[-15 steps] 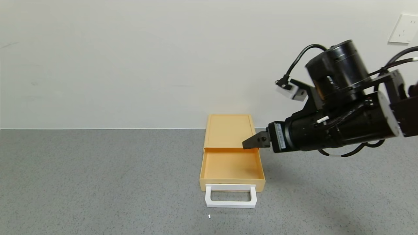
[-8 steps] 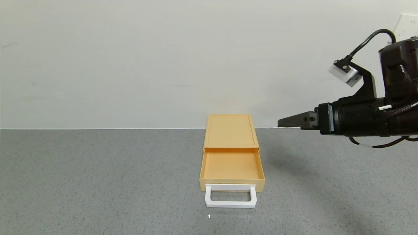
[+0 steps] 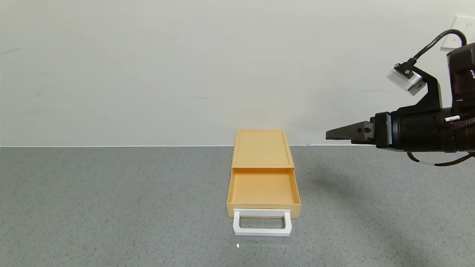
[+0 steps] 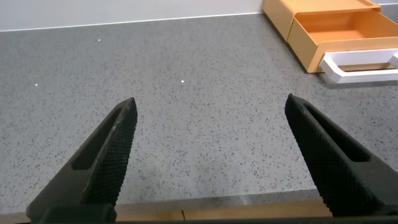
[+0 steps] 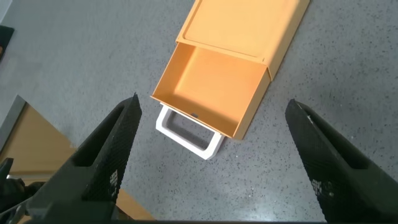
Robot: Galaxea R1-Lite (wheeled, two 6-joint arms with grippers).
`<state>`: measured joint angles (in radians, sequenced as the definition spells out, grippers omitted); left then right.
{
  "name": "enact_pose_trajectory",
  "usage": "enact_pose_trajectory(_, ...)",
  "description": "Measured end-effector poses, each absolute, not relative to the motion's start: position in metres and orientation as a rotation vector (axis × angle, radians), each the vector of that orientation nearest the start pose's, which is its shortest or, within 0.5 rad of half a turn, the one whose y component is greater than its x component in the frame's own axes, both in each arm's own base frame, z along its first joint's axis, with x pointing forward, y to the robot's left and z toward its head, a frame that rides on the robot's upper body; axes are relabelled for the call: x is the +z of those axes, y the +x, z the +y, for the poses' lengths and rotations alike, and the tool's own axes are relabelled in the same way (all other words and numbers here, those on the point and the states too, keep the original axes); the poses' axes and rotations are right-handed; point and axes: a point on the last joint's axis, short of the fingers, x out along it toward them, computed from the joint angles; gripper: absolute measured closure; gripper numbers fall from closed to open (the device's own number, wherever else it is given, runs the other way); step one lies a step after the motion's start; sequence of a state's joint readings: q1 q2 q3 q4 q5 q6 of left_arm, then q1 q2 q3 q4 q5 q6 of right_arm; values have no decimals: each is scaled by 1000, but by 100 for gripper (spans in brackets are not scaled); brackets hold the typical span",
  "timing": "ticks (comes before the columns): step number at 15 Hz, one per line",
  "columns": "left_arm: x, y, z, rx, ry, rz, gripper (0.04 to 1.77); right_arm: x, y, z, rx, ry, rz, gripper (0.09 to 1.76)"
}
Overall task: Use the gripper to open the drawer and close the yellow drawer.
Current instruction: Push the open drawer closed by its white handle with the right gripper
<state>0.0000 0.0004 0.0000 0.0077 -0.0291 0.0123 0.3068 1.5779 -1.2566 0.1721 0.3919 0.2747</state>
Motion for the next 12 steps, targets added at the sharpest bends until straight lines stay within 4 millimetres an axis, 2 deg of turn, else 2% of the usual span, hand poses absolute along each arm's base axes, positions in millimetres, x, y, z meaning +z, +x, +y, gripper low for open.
enact_pose_trajectory(8,75,-23,-1,-29,12,8,9,267,265,96,616,276,602,14)
enact_pose_trajectory(12,75,-23,-1,-29,12,8,9,259,266,109,616,258,647,14)
